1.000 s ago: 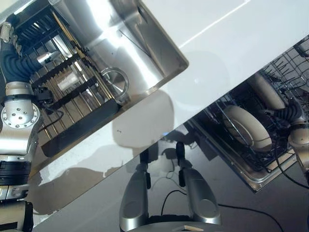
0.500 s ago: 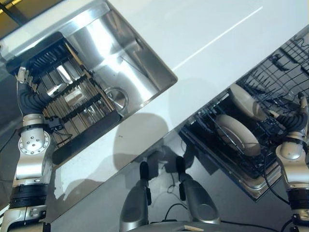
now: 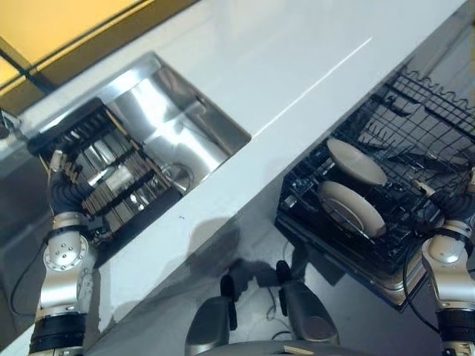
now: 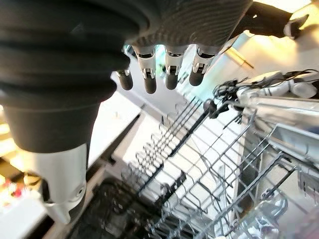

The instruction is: Pick up plates and place into dishwasher.

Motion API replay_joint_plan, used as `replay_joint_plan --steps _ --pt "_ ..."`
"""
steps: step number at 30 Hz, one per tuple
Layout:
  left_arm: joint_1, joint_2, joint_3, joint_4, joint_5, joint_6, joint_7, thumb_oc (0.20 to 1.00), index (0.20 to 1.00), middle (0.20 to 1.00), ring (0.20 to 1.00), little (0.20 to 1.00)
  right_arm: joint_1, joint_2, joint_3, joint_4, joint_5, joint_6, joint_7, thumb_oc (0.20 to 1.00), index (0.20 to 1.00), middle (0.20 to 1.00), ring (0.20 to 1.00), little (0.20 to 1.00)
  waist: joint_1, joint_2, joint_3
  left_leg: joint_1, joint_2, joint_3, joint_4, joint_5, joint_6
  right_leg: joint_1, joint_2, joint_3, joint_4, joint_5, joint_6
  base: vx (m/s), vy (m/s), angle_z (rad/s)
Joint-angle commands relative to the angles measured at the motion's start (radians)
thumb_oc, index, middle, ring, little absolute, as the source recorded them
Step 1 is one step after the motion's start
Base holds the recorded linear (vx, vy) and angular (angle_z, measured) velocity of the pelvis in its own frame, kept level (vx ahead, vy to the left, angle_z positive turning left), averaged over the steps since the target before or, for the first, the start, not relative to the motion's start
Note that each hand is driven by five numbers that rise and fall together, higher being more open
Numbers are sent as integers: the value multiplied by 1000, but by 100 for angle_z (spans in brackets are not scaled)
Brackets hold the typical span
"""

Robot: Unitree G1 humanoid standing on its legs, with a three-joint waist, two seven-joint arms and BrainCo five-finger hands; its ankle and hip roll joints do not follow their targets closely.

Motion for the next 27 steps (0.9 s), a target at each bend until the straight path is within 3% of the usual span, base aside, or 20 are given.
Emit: replay_joint_plan --steps 1,7,9,16,22,27 --pt "50 37 50 -26 11 -50 -29 1000 1000 1000 1000 1000 77 -21 -13 -68 -13 -75 -46 1000 1000 1000 1000 1000 -42 -30 -93 -73 -67 -4 134 -26 23 77 -56 -34 -112 74 24 13 382 -31" --pt "14 27 -6 -2 -4 -31 0 1000 1000 1000 1000 1000 82 -33 -28 -36 33 -113 -76 1000 1000 1000 1000 1000 -89 33 -75 -16 -117 17 71 -20 33 41 -98 31 -51 67 76 -50 368 -33" --pt "5 17 -25 17 -13 -55 13 1000 1000 1000 1000 1000 82 -30 -23 -18 63 -137 -87 1000 1000 1000 1000 1000 -105 58 -53 -5 -136 21 44 -11 40 7 -120 47 -22 72 96 -135 369 -38" --pt "-44 7 -81 18 -42 -50 65 1000 1000 1000 1000 1000 27 -53 1 31 173 -179 -73 1000 1000 1000 1000 1000 -123 120 6 -33 -169 48 59 -27 47 -62 -155 82 7 100 103 -120 210 -32" --pt "-87 -2 -130 55 -78 -76 149 1000 1000 1000 1000 1000 -72 -68 43 67 255 -236 -113 1000 1000 1000 1000 1000 -111 181 55 -95 -178 109 83 -35 42 -124 -238 38 -16 135 108 -85 122 -37" --pt "-93 -3 -154 66 -115 -95 149 1000 1000 1000 1000 1000 -137 -87 70 82 268 -256 -66 1000 1000 1000 1000 1000 -105 221 86 -120 -186 113 94 -31 35 -139 -248 49 -18 133 106 9 44 -27"
